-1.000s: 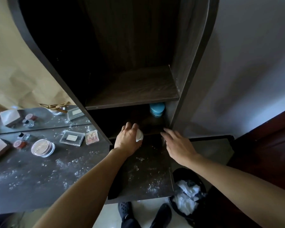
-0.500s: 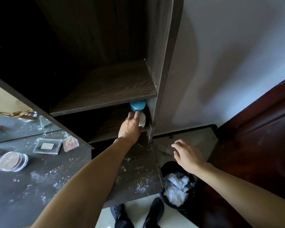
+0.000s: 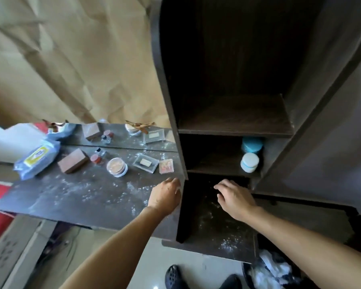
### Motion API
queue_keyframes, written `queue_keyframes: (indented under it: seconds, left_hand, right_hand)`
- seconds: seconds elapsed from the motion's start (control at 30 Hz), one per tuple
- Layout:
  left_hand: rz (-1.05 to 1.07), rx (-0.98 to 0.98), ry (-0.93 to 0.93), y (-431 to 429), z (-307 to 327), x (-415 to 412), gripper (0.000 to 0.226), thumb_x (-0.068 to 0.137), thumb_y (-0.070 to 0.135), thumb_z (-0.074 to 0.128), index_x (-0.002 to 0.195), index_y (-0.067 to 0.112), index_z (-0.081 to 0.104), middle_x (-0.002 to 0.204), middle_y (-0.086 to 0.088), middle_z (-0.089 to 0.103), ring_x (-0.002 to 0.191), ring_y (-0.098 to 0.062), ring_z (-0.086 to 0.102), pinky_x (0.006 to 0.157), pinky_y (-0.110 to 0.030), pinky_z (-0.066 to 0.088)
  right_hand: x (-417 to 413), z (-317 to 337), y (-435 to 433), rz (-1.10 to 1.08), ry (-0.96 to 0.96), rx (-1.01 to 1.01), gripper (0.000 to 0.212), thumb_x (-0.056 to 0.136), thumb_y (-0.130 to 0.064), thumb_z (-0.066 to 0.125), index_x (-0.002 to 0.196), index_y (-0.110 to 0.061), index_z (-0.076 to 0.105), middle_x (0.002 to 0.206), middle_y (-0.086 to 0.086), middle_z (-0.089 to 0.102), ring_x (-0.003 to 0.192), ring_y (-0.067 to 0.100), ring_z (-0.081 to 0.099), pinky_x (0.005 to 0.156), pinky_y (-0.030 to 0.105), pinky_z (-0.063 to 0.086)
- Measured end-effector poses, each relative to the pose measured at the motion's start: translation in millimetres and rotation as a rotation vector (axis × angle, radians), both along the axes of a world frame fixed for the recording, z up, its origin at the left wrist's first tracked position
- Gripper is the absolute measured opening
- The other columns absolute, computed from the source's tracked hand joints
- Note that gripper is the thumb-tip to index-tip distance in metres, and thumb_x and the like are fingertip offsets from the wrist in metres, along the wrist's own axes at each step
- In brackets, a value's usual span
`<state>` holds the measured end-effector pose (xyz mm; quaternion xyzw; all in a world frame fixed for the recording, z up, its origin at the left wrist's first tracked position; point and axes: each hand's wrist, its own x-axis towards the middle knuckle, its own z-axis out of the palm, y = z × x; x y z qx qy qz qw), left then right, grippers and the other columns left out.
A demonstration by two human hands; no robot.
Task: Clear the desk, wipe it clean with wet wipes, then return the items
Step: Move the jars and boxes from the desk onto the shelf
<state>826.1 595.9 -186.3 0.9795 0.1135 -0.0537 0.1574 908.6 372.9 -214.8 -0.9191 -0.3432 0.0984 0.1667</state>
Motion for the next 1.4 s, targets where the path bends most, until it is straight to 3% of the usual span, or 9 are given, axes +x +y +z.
queue_keyframes:
  seconds: [0.33, 0.83, 1.03, 1.23, 1.3, 1.4]
  left_hand:
    - [0.282, 0.019, -0.004, 135, 8, -93, 0.018, 0.085, 0.024, 0.05, 0.1, 0.017, 0.058, 0.103, -0.002, 0.063, 0.092, -0.03, 0.061, 0.072, -0.035, 0.047]
    - [0.253, -0.056, 0.008, 347, -6, -163, 0.019, 0.087, 0.027, 0.05, 0.101, 0.017, 0.059, 0.103, -0.001, 0.063, 0.094, -0.028, 0.06, 0.073, -0.034, 0.047]
    - [0.249, -0.073, 0.064, 383, -19, -150, 0.021, 0.089, 0.029, 0.049, 0.102, 0.016, 0.058, 0.105, -0.003, 0.062, 0.096, -0.029, 0.059, 0.075, -0.036, 0.048]
    - [0.194, -0.069, 0.116, 409, -30, -106, 0.023, 0.089, 0.026, 0.049, 0.109, 0.016, 0.056, 0.107, -0.003, 0.059, 0.098, -0.029, 0.059, 0.076, -0.036, 0.048]
    - [0.177, -0.066, 0.123, 421, -34, -81, 0.022, 0.089, 0.025, 0.05, 0.107, 0.015, 0.053, 0.105, -0.004, 0.056, 0.095, -0.031, 0.059, 0.072, -0.038, 0.047]
    - [0.164, -0.098, 0.11, 435, -46, -36, 0.027, 0.089, 0.03, 0.055, 0.114, 0.018, 0.053, 0.112, -0.002, 0.052, 0.096, -0.028, 0.058, 0.074, -0.038, 0.049]
  right_hand:
    - [-26, 14, 157, 0.217, -0.011, 0.015, 0.032, 0.092, -0.025, 0.047, 0.122, -0.022, 0.056, 0.123, -0.007, 0.055, 0.112, 0.017, 0.055, 0.082, 0.034, 0.049]
    - [-81, 3, 374, 0.091, 0.05, -0.133, 0.043, 0.088, -0.03, 0.052, 0.13, -0.023, 0.047, 0.125, -0.002, 0.051, 0.113, 0.019, 0.05, 0.079, 0.034, 0.047]
    - [-69, -7, 410, 0.058, 0.024, -0.157, 0.054, 0.083, -0.031, 0.061, 0.132, -0.025, 0.039, 0.137, -0.003, 0.037, 0.12, 0.02, 0.041, 0.081, 0.031, 0.049]
    - [-38, -31, 442, -0.024, 0.072, -0.176, 0.079, 0.074, -0.041, 0.072, 0.139, -0.028, 0.029, 0.152, 0.006, 0.018, 0.133, 0.028, 0.029, 0.1, 0.038, 0.041]
    - [-30, -42, 449, -0.043, 0.1, -0.177, 0.082, 0.073, -0.044, 0.071, 0.141, -0.029, 0.027, 0.152, 0.005, 0.017, 0.133, 0.027, 0.03, 0.098, 0.039, 0.044]
    - [-25, -61, 452, -0.029, 0.081, -0.15, 0.077, 0.074, -0.04, 0.071, 0.139, -0.028, 0.031, 0.142, 0.003, 0.031, 0.123, 0.024, 0.042, 0.085, 0.032, 0.05]
